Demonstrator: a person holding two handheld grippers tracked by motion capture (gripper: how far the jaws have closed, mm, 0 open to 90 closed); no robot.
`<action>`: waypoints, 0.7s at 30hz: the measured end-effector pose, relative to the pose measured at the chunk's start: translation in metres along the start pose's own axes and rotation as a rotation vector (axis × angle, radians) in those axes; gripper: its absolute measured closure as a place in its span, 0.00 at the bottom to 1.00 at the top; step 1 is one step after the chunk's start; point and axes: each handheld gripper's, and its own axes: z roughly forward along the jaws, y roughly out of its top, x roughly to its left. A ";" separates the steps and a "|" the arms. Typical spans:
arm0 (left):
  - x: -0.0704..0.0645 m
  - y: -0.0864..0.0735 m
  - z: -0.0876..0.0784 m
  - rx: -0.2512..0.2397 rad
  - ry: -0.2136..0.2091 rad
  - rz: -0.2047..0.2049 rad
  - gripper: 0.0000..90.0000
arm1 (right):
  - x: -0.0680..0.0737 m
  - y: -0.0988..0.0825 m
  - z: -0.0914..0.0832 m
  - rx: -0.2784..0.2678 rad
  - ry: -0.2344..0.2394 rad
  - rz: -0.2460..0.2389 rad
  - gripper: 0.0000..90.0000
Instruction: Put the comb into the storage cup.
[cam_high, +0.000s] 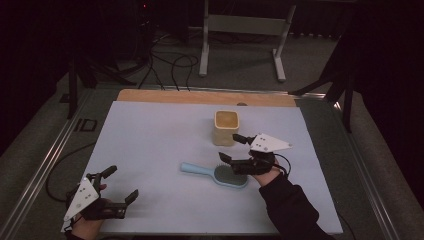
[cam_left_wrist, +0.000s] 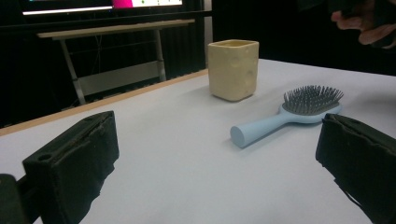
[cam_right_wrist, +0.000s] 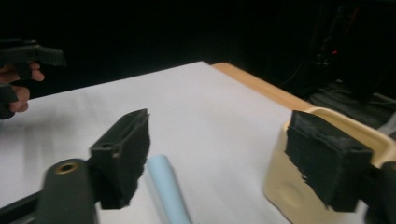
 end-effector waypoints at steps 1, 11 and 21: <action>0.000 0.000 0.000 0.000 0.000 0.000 0.00 | 0.001 -0.001 0.005 0.011 0.004 -0.004 0.29; 0.000 0.000 0.000 -0.002 -0.003 -0.001 0.00 | 0.016 -0.009 0.046 0.130 0.009 -0.004 0.49; 0.000 0.000 0.000 -0.005 -0.008 -0.002 0.00 | 0.025 -0.010 0.081 0.246 -0.002 -0.013 0.79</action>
